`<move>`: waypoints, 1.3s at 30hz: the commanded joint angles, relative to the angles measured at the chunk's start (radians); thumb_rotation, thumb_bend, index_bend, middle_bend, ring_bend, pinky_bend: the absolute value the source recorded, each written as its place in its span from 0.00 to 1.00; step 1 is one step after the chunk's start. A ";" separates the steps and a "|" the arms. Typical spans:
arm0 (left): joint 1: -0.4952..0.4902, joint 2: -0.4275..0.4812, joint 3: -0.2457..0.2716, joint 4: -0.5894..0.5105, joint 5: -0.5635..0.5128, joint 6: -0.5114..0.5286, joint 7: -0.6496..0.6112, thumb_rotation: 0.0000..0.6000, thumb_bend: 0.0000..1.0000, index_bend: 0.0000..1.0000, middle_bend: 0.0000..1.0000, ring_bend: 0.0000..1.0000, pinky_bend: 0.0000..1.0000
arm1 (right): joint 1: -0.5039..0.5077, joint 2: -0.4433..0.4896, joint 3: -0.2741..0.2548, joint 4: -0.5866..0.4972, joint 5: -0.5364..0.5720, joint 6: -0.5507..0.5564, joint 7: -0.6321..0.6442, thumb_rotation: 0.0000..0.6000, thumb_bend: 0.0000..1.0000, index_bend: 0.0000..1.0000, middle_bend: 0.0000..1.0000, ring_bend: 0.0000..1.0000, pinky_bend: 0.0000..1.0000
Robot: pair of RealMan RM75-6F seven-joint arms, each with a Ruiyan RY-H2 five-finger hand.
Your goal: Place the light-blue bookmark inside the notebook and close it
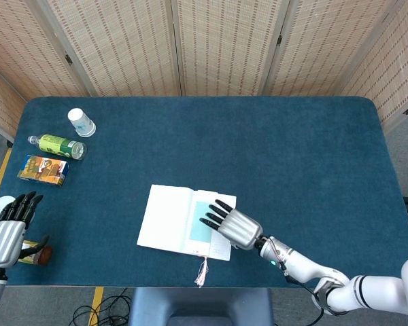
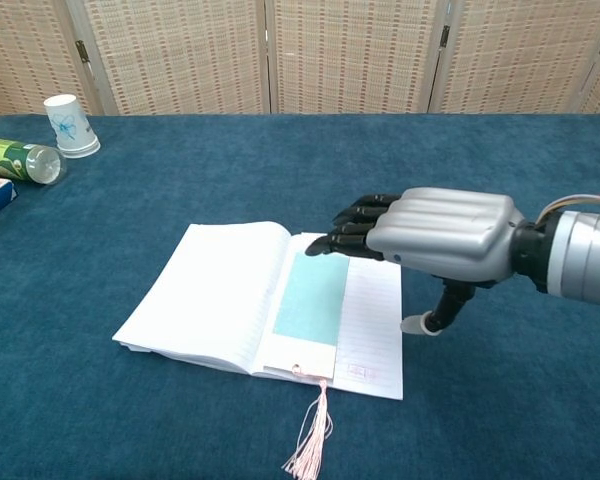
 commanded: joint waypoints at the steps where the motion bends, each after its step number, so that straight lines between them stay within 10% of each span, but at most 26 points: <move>1: -0.002 0.001 -0.002 -0.003 0.000 -0.001 0.002 1.00 0.30 0.08 0.06 0.05 0.16 | -0.023 0.019 -0.025 0.011 -0.040 0.036 0.031 1.00 0.18 0.01 0.15 0.02 0.03; 20: -0.139 -0.080 0.041 0.053 0.289 -0.031 0.035 1.00 0.30 0.15 0.06 0.05 0.16 | -0.350 0.427 -0.079 -0.255 -0.028 0.465 -0.020 1.00 0.18 0.01 0.15 0.02 0.03; 39: -0.344 -0.359 0.070 0.292 0.505 -0.137 0.112 1.00 0.27 0.15 0.06 0.05 0.16 | -0.605 0.486 -0.068 -0.194 -0.049 0.701 0.112 1.00 0.18 0.01 0.15 0.02 0.03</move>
